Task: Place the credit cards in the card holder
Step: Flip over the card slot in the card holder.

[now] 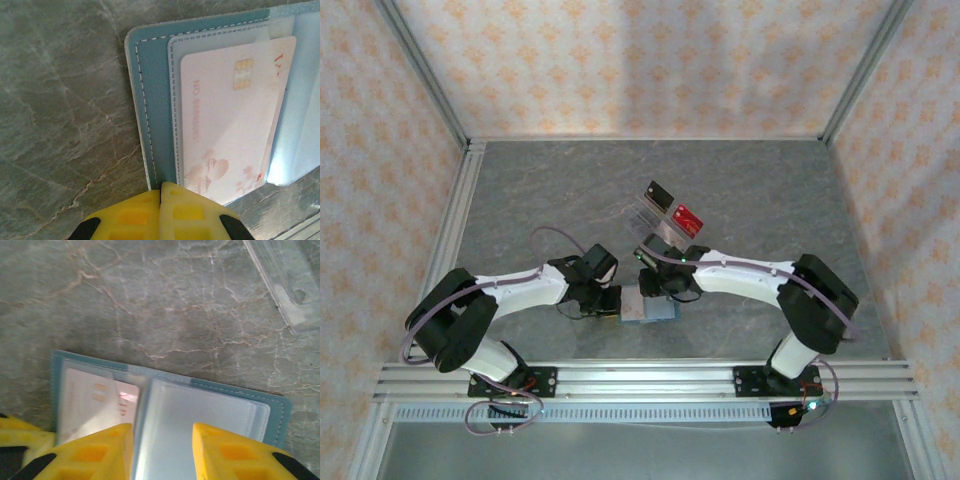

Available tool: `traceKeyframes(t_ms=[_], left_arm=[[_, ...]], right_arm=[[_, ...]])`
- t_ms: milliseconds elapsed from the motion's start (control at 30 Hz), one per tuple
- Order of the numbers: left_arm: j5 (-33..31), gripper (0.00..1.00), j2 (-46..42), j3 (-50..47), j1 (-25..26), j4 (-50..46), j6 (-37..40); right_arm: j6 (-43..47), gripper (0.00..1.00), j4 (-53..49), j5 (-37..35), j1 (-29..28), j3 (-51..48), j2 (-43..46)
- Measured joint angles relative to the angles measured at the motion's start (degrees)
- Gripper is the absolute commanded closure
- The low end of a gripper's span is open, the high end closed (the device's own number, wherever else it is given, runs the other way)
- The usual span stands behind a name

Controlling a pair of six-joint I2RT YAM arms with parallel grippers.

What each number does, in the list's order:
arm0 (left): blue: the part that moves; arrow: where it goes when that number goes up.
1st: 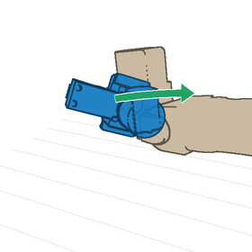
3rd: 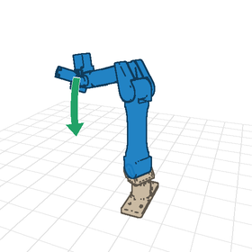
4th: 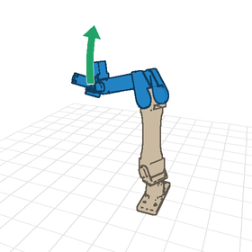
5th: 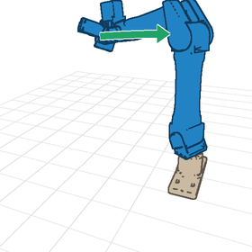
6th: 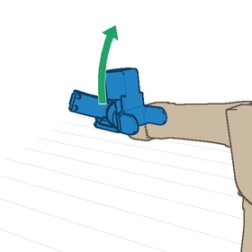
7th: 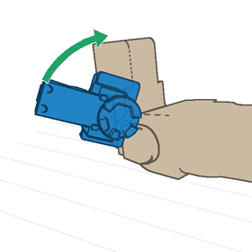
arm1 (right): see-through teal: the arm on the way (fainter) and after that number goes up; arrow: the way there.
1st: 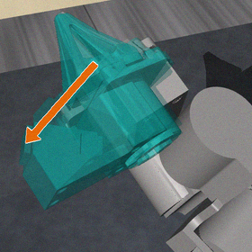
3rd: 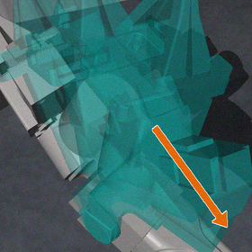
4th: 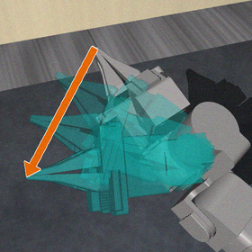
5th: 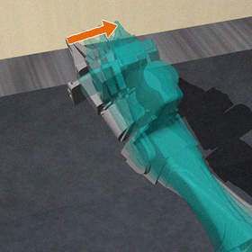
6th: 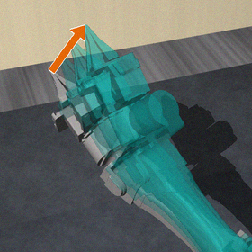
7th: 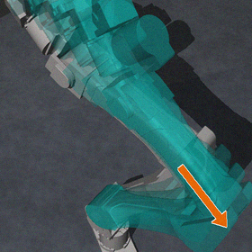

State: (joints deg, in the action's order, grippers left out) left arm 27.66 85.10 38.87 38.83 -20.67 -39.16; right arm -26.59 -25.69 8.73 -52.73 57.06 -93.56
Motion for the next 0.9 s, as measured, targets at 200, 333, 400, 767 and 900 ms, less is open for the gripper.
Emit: traceKeyframes(t_ms=[200,333,400,767,900], left_arm=[[0.0,0.95,0.0,0.0,0.0,0.0,0.0],[0.0,0.95,0.0,0.0,0.0,0.0,0.0],[0.0,0.95,0.0,0.0,0.0,0.0,0.0],[0.0,0.95,0.0,0.0,0.0,0.0,0.0],[0.0,0.95,0.0,0.0,0.0,0.1,0.0]], right_arm=[[1.0,0.67,-2.9,-1.8,0.0,0.2,-1.7],[1.2,0.68,-3.8,-2.4,-0.1,0.2,-2.8],[1.4,0.69,-3.9,-2.5,-0.1,0.2,-3.2],[1.8,0.79,-4.3,-6.4,-2.8,1.9,-5.9],[1.8,0.89,-4.1,-6.9,-3.4,2.0,-6.0]])
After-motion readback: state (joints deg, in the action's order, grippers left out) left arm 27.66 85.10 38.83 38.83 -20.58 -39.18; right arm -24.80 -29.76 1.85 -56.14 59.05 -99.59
